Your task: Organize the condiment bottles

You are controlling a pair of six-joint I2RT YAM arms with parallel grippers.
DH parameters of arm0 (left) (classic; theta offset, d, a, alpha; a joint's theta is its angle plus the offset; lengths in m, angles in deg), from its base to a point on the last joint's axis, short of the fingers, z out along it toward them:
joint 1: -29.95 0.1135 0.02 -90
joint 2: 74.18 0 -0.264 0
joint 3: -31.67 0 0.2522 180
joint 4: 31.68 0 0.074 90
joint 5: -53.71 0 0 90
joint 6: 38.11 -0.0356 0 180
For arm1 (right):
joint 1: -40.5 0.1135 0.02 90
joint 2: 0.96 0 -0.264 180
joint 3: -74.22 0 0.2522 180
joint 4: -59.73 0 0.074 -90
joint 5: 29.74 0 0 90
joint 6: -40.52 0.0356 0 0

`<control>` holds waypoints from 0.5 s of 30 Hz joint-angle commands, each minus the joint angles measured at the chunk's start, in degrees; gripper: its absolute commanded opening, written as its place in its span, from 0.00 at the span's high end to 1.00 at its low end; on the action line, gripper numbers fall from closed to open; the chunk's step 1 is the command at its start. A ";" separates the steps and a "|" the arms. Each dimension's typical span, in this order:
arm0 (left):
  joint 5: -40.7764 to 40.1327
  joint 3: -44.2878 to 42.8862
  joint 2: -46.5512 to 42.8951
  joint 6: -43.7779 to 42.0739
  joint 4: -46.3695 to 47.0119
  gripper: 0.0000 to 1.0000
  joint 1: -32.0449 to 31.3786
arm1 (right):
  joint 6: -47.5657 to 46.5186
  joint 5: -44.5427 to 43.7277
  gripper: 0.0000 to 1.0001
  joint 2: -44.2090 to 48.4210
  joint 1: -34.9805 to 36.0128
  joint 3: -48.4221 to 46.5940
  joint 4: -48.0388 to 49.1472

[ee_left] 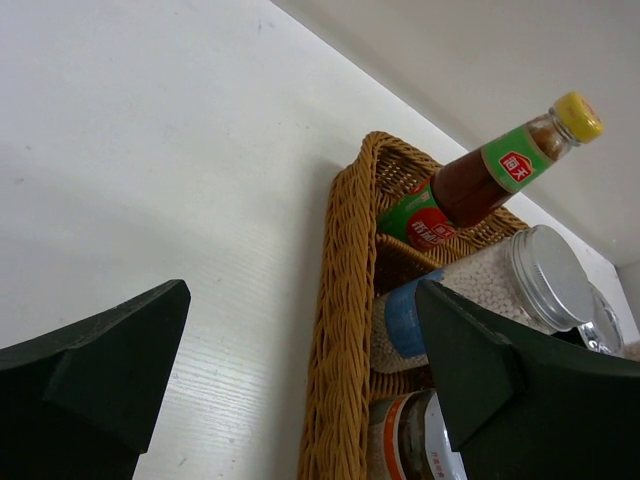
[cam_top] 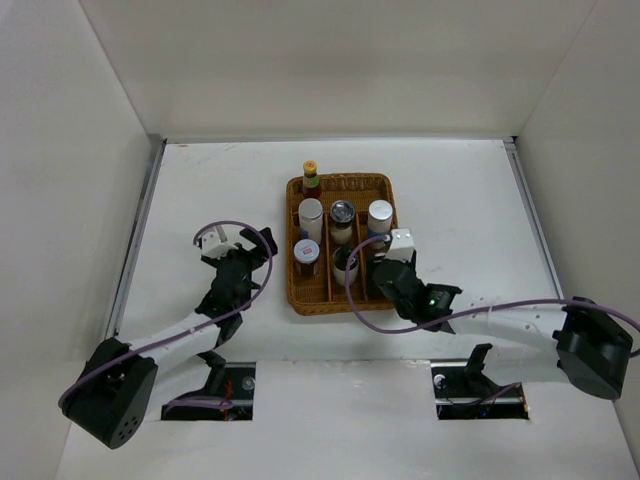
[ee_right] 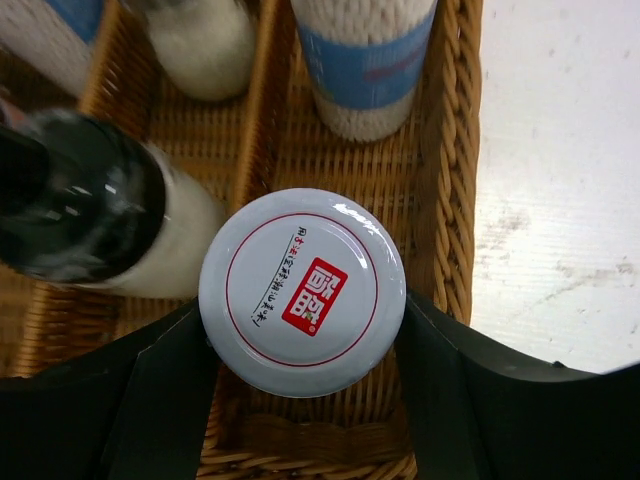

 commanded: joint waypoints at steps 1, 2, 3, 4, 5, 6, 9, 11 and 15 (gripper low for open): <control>0.40 -0.46 0.91 1.10 0.79 0.00 0.91 | 1.50 -0.68 0.37 -1.40 -0.70 0.43 10.98; 0.84 -0.55 1.09 1.10 0.70 0.00 1.17 | 1.77 -0.51 0.35 -2.01 -0.87 0.43 10.90; 1.10 -0.72 1.18 1.10 0.26 0.00 1.35 | 1.86 -0.42 0.34 -2.46 -0.96 0.60 10.90; 1.37 -0.98 1.18 1.10 -0.70 0.00 1.35 | 1.77 -0.42 0.32 -2.72 -0.96 0.69 11.16; 1.37 -1.34 1.18 1.10 -1.75 0.00 1.44 | 1.86 -0.33 0.28 -2.72 -0.96 0.69 10.90; 1.46 -1.69 1.18 1.10 -2.55 0.00 1.70 | 1.86 -0.51 0.23 -2.29 -0.96 0.78 10.81; 1.63 -2.30 0.30 1.27 -4.74 0.00 2.31 | 1.25 -1.12 0.03 1.04 -1.31 0.78 9.67; 2.16 -2.83 -1.10 1.36 -6.67 0.00 2.32 | 0.28 -1.21 0.00 4.73 -1.66 -0.09 8.01; 1.98 -5.20 -2.08 1.54 -11.51 0.00 2.58 | -1.57 -2.79 0.00 13.25 -5.69 -0.89 8.08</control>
